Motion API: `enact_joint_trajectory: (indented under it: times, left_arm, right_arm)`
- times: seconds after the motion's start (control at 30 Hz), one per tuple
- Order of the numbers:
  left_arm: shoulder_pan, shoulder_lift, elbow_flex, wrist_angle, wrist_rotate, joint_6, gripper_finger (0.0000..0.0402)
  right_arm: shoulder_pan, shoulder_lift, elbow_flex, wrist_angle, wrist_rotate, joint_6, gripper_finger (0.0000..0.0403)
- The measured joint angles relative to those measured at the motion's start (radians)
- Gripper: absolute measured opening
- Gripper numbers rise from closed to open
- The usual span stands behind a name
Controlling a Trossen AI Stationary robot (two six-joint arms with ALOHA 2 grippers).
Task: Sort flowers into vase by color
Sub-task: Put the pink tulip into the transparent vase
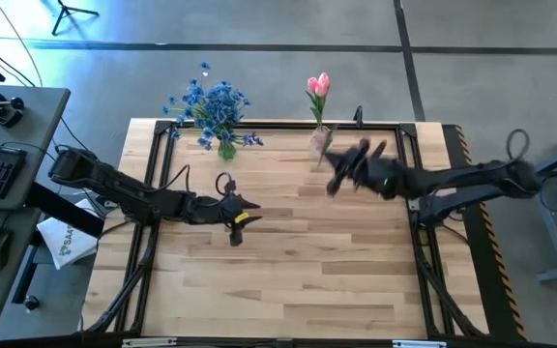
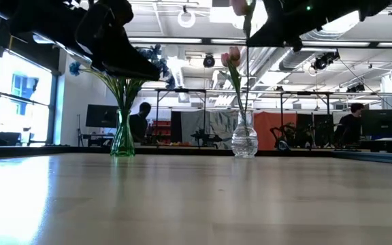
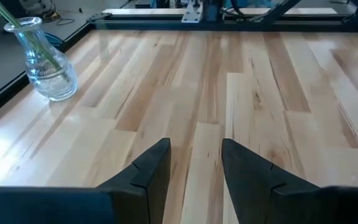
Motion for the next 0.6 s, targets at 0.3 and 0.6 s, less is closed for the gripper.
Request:
enact_joint_trajectory:
  times: [0.3, 0.6]
  left_arm:
    - [0.000, 0.040, -0.001, 0.022, 0.000, -0.002, 0.0131]
    - [0.000, 0.041, -0.001, 0.045, 0.001, -0.016, 0.0131]
  right_arm:
    - [-0.342, -0.039, 0.189, -0.150, -0.173, 0.008, 0.0000]
    - [-0.487, 0.106, 0.249, -0.168, -0.305, 0.002, 0.0000]
